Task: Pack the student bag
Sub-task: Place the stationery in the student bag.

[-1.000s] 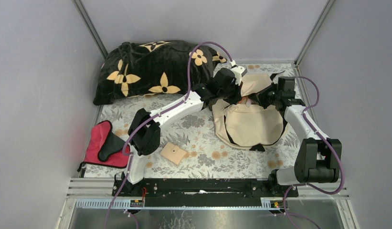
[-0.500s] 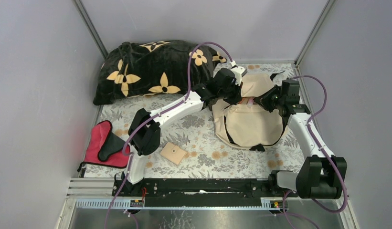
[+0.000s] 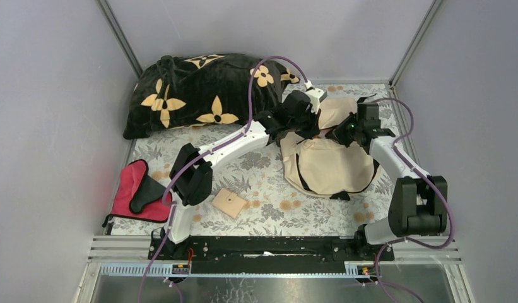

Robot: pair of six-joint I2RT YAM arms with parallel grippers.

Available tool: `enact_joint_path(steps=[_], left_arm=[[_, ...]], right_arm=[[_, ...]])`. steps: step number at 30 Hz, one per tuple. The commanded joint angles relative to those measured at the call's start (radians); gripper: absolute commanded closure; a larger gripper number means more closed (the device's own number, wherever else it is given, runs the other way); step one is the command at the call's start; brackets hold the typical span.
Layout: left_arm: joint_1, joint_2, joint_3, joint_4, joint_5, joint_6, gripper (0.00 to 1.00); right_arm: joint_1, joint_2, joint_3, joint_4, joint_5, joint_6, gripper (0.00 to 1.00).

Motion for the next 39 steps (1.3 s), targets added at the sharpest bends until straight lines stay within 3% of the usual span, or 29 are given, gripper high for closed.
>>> enact_joint_path(steps=[1, 8, 11, 14, 17, 23, 27, 32, 35, 39], left_arm=[[-0.015, 0.01, 0.033, 0.039, 0.056, -0.022, 1.0], [-0.015, -0.007, 0.026, 0.027, 0.029, -0.022, 1.0], [-0.015, -0.027, 0.024, 0.015, 0.013, -0.018, 0.75], [-0.015, -0.076, -0.027, 0.012, -0.001, -0.005, 0.39], [-0.014, -0.153, -0.146, 0.006, -0.039, -0.005, 0.27], [-0.016, -0.437, -0.55, 0.017, -0.253, -0.054, 0.24], [-0.015, -0.602, -0.783, -0.061, -0.49, -0.153, 0.16], [-0.014, -0.712, -0.947, -0.266, -0.617, -0.421, 0.17], [-0.01, -0.809, -1.028, -0.341, -0.614, -0.622, 0.21], [0.021, -0.911, -1.114, -0.418, -0.593, -0.81, 0.23]], right_arm=[[0.069, 0.066, 0.139, 0.091, -0.04, 0.025, 0.9], [0.068, 0.04, 0.207, -0.014, -0.018, -0.032, 0.9], [0.069, -0.042, 0.163, -0.058, -0.028, -0.061, 0.88], [0.068, -0.15, 0.099, -0.106, -0.035, -0.09, 0.86], [0.07, -0.256, 0.044, -0.182, -0.036, -0.129, 0.78], [0.069, -0.476, -0.035, -0.322, 0.083, -0.24, 0.45], [0.07, -0.573, -0.061, -0.294, 0.093, -0.3, 0.36], [0.105, -0.593, -0.064, -0.094, -0.144, -0.313, 0.29], [0.26, -0.542, -0.03, -0.031, -0.14, -0.313, 0.28], [0.574, -0.395, 0.035, -0.001, -0.055, -0.376, 0.28]])
